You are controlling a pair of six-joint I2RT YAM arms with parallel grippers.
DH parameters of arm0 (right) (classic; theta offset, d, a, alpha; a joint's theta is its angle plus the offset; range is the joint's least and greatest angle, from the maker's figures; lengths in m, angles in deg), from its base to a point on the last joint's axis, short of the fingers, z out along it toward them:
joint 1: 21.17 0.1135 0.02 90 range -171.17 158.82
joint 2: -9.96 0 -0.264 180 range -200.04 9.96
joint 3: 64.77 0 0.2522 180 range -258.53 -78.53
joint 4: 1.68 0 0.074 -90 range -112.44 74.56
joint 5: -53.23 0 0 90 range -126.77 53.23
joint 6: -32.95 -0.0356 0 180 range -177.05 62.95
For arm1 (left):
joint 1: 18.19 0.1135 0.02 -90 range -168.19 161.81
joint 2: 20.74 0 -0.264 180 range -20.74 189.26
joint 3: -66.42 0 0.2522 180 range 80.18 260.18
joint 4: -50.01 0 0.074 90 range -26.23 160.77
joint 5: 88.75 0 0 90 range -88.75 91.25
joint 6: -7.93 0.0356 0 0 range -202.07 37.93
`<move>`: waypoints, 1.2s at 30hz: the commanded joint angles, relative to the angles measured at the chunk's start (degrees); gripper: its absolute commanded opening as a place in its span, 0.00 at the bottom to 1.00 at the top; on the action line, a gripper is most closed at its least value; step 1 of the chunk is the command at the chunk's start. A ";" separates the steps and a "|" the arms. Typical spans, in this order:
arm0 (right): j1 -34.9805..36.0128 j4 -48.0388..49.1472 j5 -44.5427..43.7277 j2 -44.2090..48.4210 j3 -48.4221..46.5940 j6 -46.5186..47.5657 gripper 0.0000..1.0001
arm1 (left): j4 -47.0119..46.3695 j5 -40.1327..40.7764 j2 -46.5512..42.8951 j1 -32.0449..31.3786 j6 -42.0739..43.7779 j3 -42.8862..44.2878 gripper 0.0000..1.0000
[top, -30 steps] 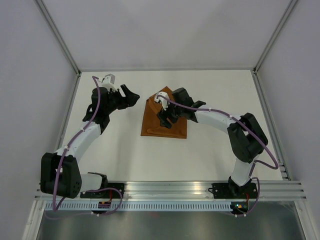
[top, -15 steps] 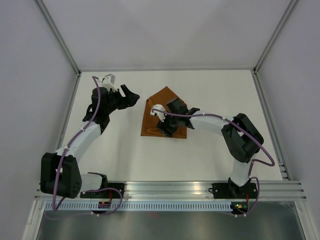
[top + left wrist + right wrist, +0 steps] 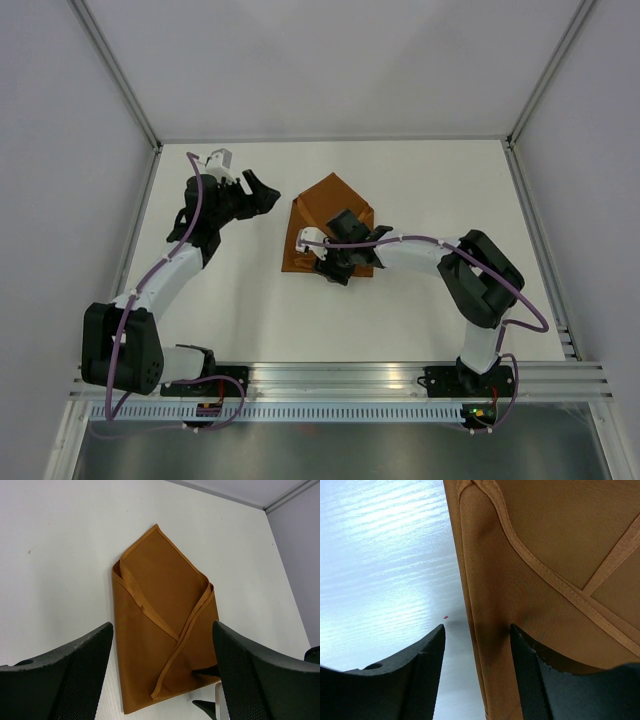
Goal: Fold the napkin, place the utensils inside, and roll it up
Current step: Roll the napkin with the utensil
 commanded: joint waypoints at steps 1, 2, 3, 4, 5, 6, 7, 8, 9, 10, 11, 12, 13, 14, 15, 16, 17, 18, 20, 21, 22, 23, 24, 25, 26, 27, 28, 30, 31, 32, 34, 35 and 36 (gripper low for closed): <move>0.35 -0.42 -1.74 -0.35 -0.22 2.29 0.60 | -1.15 0.83 0.65 -0.26 2.79 0.75 0.84; 0.35 -0.60 -1.74 -0.53 -0.31 2.55 0.60 | -1.15 0.91 0.65 -0.26 2.79 0.75 0.84; 0.35 -0.86 -1.83 -1.05 -0.31 2.82 0.58 | -1.15 0.91 0.74 -0.26 2.79 0.75 0.84; 0.35 -1.12 -1.83 -1.32 -0.57 3.08 0.58 | -1.15 0.91 0.91 -0.26 2.87 0.75 0.84; 0.44 -1.39 -1.91 -1.84 -0.66 3.08 0.57 | -1.15 0.91 1.00 -0.35 2.96 0.75 0.84; 0.35 -1.65 -1.92 -2.02 -0.75 3.17 0.57 | -1.15 1.09 1.09 -0.44 3.05 0.84 0.84; 0.35 -1.65 -2.26 -2.02 -0.75 3.35 0.57 | -1.15 1.44 1.26 -0.53 3.05 0.84 0.84; 0.35 -1.48 -2.53 -2.28 -0.83 3.44 0.57 | -1.15 1.44 1.35 -0.61 3.23 0.84 0.84; 0.27 -1.74 -2.79 -2.37 -0.83 3.52 0.57 | -1.15 1.62 1.44 -0.70 3.31 0.84 0.84; 0.27 -1.91 -2.79 -2.55 -1.10 3.61 0.56 | -1.15 1.88 1.53 -0.88 3.49 0.84 0.84; 0.27 -2.26 -2.62 -2.81 -1.27 3.70 0.56 | -1.15 2.06 1.70 -0.97 3.49 0.84 0.84; 0.27 -2.53 -2.53 -2.99 -1.27 3.70 0.56 | -1.24 2.06 1.70 -1.05 3.49 0.84 0.84; 0.27 -2.71 -2.62 -3.08 -1.45 3.70 0.55 | -1.24 2.23 1.70 -1.05 3.49 0.84 0.84; 0.18 -2.88 -2.79 -3.42 -1.54 3.87 0.54 | -1.24 2.32 1.79 -1.23 3.49 0.84 0.84; 0.27 -3.32 -2.88 -3.51 -1.62 3.88 0.53 | -1.24 2.41 1.79 -1.23 3.49 0.75 0.84; 0.27 -3.50 -2.88 -3.60 -1.71 3.96 0.52 | -1.33 2.67 1.79 -1.32 3.49 0.75 0.84; 0.18 -3.50 -3.06 -3.78 -1.71 4.14 0.52 | -1.33 2.85 1.79 -1.58 3.58 0.58 0.84; 0.18 -4.02 -3.06 -3.87 -1.80 4.31 0.51 | -1.33 3.02 1.79 -1.67 3.58 0.49 0.84; 0.18 -4.72 -3.23 -4.39 -2.15 4.49 0.47 | -1.50 3.55 1.70 -1.84 3.58 0.14 0.84; 0.18 -5.60 -2.97 -4.57 -2.33 4.84 0.44 | -1.50 3.55 1.53 -1.93 3.49 0.05 0.84; -0.08 -5.96 -2.97 -4.74 -2.42 4.93 0.40 | -1.68 3.81 1.44 -2.02 3.23 -0.13 0.84; -0.09 -6.13 -2.97 -5.09 -2.50 5.02 0.35 | -1.85 3.99 1.27 -2.20 3.05 -0.56 0.84; -0.26 -7.01 -2.97 -5.18 -2.59 5.28 0.33 | -2.29 3.99 1.18 -2.20 2.96 -0.83 0.84; -0.52 -7.27 -2.97 -5.45 -2.77 5.46 0.33 | -2.38 4.08 1.00 -2.28 2.79 -1.01 0.84; -0.70 -7.54 -2.88 -5.71 -2.68 5.55 0.31 | -2.56 4.25 0.91 -2.37 2.70 -1.27 0.84; -0.87 -8.06 -2.80 -5.80 -2.59 5.63 0.31 | -2.56 4.25 0.91 -2.37 2.61 -1.44 0.84; -1.22 -8.16 -2.88 -5.80 -2.51 5.98 0.31 | -2.65 4.60 0.74 -2.46 2.53 -1.53 0.84; -1.32 -8.85 -2.88 -5.63 -2.16 6.42 0.28 | -2.82 4.96 0.56 -2.72 2.35 -1.97 0.84; -1.40 -9.03 -2.80 -5.62 -1.98 6.60 0.26 | -2.82 5.31 0.21 -2.81 2.17 -2.15 0.84; -1.58 -9.21 -2.01 -5.36 -1.80 7.30 0.24 | -2.91 5.66 -0.14 -2.99 2.09 -2.67 0.84; -2.37 -10.96 -0.95 -5.45 -1.80 8.18 0.23 | -3.26 6.45 -0.67 -3.25 1.82 -3.20 0.84; -2.72 -11.93 0.62 -5.54 -1.89 9.31 0.20 | -3.26 6.80 -1.37 -3.60 1.73 -3.73 0.84; -3.07 -13.50 1.24 -5.62 -2.06 9.93 0.20 | -3.44 7.76 -1.72 -3.86 1.56 -4.08 0.84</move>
